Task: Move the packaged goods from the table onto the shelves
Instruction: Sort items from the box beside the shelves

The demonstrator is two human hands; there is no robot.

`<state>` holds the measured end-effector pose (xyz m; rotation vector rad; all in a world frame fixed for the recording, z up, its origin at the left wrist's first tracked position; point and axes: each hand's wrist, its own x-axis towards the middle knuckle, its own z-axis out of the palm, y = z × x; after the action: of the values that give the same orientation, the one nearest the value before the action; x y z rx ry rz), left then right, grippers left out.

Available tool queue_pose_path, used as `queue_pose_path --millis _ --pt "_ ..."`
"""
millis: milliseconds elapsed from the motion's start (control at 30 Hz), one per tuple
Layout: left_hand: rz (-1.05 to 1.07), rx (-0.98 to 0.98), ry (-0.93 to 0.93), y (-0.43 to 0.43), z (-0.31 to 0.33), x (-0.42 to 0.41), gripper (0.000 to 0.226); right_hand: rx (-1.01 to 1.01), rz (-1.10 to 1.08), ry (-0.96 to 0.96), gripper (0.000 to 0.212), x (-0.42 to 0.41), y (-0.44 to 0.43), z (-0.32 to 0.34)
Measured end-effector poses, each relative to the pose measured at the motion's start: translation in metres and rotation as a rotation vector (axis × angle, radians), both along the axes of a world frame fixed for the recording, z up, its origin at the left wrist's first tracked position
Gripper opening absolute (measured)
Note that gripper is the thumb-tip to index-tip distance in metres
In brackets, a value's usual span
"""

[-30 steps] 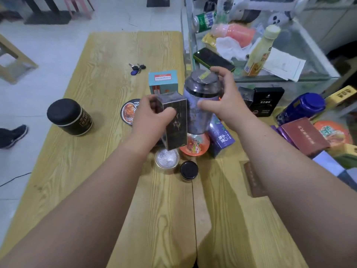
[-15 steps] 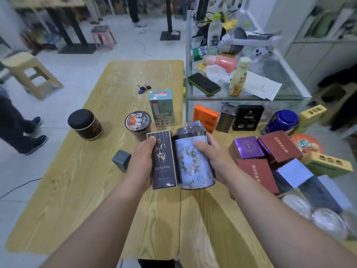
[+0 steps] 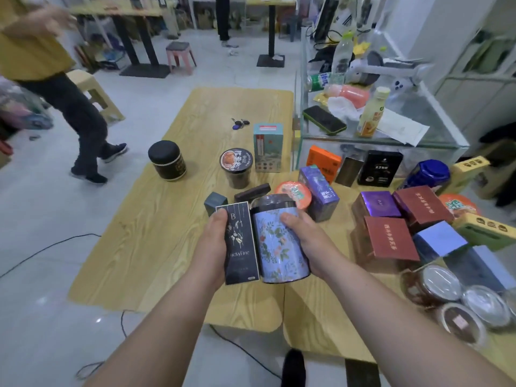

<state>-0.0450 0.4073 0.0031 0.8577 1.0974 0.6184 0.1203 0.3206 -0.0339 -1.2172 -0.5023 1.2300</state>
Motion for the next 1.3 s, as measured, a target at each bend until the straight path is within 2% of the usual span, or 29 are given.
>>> queue_pose_path --millis 167,333,433,533,667,733,800,833,1000,1133,1233,1300 --pt "0.155 -0.026 0.034 -0.003 -0.003 -0.094 0.044 -0.045 0.140 -0.009 0.065 -0.080 0.015 0.005" --pt "0.301 -0.019 0.044 -0.015 0.000 -0.175 0.045 -0.044 0.316 -0.009 0.077 -0.154 0.034 0.006" --pt "0.419 0.007 0.046 -0.030 0.005 -0.215 0.036 -0.059 0.460 -0.035 0.062 -0.192 0.045 0.011" --pt "0.573 -0.013 0.061 -0.051 0.009 -0.250 0.038 -0.050 0.614 -0.004 0.045 -0.228 0.052 0.012" --pt "0.797 -0.031 0.068 -0.095 0.013 -0.287 0.043 -0.050 0.817 -0.018 0.060 -0.275 0.053 0.010" --pt "0.909 -0.070 0.025 -0.122 0.014 -0.298 0.038 -0.037 0.950 -0.038 0.072 -0.297 0.049 0.007" --pt "1.069 -0.086 -0.003 -0.159 0.012 -0.309 0.030 -0.025 1.144 -0.045 0.077 -0.321 0.035 0.006" --pt "1.122 -0.093 -0.008 -0.172 0.012 -0.311 0.029 -0.030 1.176 -0.036 0.075 -0.328 0.029 0.004" --pt "1.410 -0.043 -0.066 -0.265 0.018 -0.316 0.023 0.004 1.470 0.006 0.055 -0.368 -0.030 0.023" --pt "1.634 0.005 -0.059 -0.357 0.020 -0.316 0.028 -0.040 1.690 0.024 0.059 -0.401 -0.097 0.036" --pt "1.774 0.037 -0.024 -0.429 0.025 -0.317 0.035 -0.065 1.843 0.011 0.034 -0.426 -0.155 0.047" --pt "1.877 0.057 -0.039 -0.475 0.031 -0.316 0.041 -0.128 1.912 -0.026 0.030 -0.441 -0.195 0.054"
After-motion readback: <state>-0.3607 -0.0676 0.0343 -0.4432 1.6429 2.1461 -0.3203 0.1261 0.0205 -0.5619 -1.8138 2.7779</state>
